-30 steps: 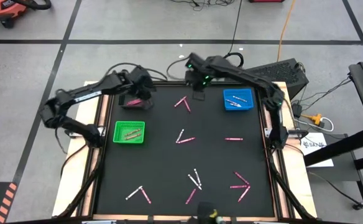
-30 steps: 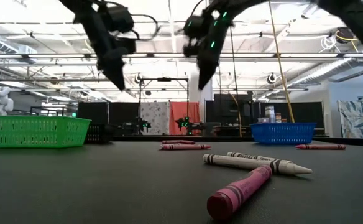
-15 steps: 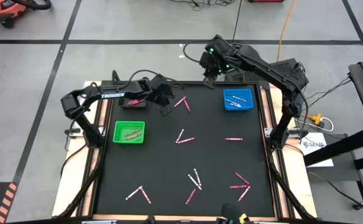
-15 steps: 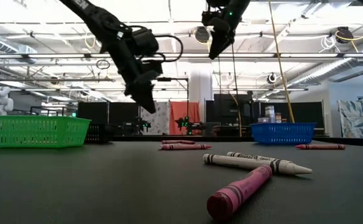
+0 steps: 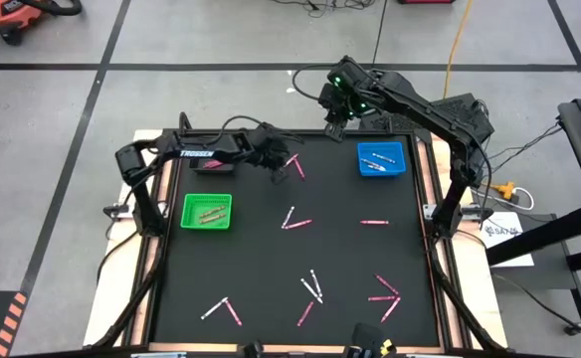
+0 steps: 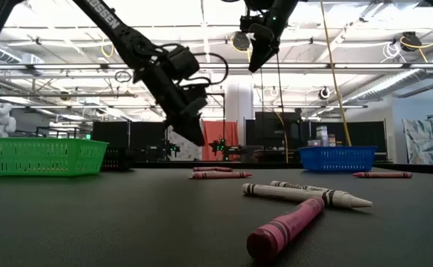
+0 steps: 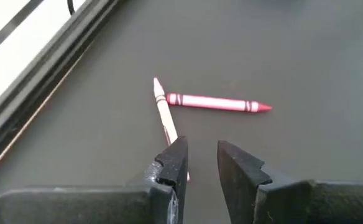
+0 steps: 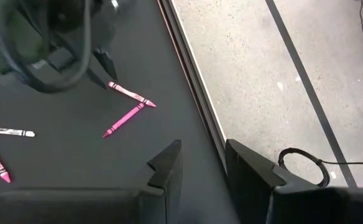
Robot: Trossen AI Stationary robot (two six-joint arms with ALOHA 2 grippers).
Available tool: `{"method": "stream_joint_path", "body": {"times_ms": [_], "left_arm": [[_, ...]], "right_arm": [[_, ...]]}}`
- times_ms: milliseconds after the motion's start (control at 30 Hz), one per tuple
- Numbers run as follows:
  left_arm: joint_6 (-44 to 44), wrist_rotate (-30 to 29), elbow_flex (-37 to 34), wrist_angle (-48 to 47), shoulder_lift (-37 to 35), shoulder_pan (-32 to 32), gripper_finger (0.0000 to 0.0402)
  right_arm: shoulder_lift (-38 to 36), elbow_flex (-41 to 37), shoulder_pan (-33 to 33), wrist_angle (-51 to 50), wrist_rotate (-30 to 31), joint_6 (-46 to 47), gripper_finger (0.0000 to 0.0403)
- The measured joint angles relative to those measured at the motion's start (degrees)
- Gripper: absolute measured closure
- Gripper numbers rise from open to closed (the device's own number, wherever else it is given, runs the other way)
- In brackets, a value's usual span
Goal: Sort crayons
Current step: Put the pink crayon into the green bin
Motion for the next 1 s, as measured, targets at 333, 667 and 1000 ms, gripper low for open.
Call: {"method": "stream_joint_path", "body": {"times_ms": [333, 667, 1000], "left_arm": [[-1.4, 1.0, 0.3, 2.1, 6.0, 0.8, 0.0313], [-4.4, 1.0, 3.0, 1.8, 6.6, 2.2, 0.0313], [-4.7, 2.2, 3.3, -0.9, 6.9, 2.3, 0.0313]], "right_arm": [[0.0, 0.0, 0.0, 0.0, 0.0, 0.1, 0.0297], [0.0, 0.0, 0.0, 0.0, -0.1, 0.1, 0.0297], [0.0, 0.0, 0.0, -0.1, -0.2, 0.0, 0.0297]]}}
